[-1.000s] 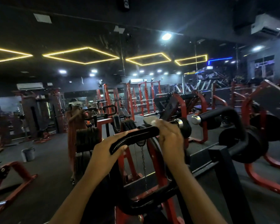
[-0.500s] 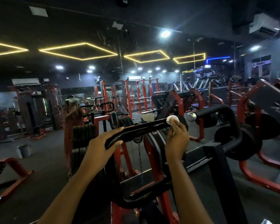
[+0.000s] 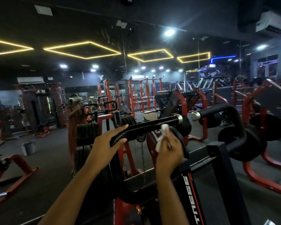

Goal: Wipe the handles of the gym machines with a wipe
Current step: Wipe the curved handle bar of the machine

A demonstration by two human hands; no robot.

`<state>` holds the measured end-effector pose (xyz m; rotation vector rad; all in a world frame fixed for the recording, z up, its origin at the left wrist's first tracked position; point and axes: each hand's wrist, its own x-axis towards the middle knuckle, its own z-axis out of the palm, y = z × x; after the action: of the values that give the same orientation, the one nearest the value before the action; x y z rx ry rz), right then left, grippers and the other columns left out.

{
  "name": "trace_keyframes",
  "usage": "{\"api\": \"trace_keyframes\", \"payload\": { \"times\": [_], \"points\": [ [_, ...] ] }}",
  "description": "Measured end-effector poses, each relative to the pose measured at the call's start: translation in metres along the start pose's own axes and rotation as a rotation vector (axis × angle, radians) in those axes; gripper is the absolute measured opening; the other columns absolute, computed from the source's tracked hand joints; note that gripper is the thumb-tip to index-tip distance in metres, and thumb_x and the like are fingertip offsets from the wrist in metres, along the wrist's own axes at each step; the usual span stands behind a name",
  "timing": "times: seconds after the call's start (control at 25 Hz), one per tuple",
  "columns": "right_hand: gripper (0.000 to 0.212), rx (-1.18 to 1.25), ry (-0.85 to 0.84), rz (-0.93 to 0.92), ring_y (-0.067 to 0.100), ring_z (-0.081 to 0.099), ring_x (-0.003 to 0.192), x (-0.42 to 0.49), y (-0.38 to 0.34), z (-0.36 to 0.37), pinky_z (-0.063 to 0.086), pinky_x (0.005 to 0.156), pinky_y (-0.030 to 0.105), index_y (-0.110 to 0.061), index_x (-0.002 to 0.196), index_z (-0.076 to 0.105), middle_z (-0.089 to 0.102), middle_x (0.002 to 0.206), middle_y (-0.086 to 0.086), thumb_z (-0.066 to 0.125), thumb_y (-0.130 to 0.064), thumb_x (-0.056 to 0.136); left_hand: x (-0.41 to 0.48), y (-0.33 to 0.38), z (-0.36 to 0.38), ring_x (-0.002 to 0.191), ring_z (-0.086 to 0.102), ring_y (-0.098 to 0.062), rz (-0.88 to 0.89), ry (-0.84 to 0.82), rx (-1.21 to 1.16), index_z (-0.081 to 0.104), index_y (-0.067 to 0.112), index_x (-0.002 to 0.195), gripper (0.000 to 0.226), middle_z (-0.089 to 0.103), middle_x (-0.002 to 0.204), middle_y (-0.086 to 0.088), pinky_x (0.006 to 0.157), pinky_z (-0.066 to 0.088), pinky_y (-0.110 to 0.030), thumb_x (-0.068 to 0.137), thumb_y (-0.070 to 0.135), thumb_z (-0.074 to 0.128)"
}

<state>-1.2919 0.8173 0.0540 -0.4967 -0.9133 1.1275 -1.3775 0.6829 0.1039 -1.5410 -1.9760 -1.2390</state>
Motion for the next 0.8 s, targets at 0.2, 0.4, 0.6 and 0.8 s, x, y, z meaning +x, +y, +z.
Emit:
{"api": "trace_keyframes", "payload": {
  "times": [0.2,0.4,0.6,0.8],
  "points": [
    [0.032,0.013,0.146,0.209,0.014,0.059,0.104,0.054,0.002,0.008,0.047,0.086,0.022,-0.014,0.122,0.058,0.063,0.117,0.004,0.053,-0.007,0.091,0.002,-0.001,0.003,0.106,0.048,0.002,-0.006,0.026,0.018,0.046,0.034,0.13,0.048,0.057,0.125,0.007,0.076,0.031,0.01,0.087,0.019,0.061],
    [0.029,0.145,0.131,0.33,0.006,0.056,0.089,0.01,-0.007,0.026,0.042,0.056,-0.002,-0.01,0.118,0.058,0.06,0.106,0.0,0.053,-0.004,0.09,0.0,-0.001,0.004,0.106,0.048,0.002,-0.007,0.04,0.027,0.048,0.031,0.131,0.046,0.058,0.126,0.005,0.076,0.03,0.01,0.087,0.02,0.061],
    [0.019,0.295,-0.11,0.482,0.012,0.062,0.094,-0.057,-0.01,0.037,0.053,0.076,0.017,-0.019,0.096,0.061,0.065,0.098,-0.002,0.056,-0.002,0.088,0.002,-0.003,0.003,0.113,0.045,0.002,0.001,0.029,0.042,0.05,0.032,0.129,0.045,0.056,0.131,0.003,0.081,0.027,0.011,0.087,0.021,0.061],
    [0.018,0.32,0.099,0.482,0.014,0.061,0.088,0.008,-0.007,0.021,0.052,0.073,0.024,-0.016,0.105,0.063,0.066,0.105,0.005,0.056,-0.009,0.089,0.002,-0.006,0.003,0.107,0.048,0.001,-0.004,0.017,0.033,0.046,0.033,0.132,0.047,0.058,0.126,0.004,0.077,0.03,0.01,0.088,0.023,0.06]
  ]
}}
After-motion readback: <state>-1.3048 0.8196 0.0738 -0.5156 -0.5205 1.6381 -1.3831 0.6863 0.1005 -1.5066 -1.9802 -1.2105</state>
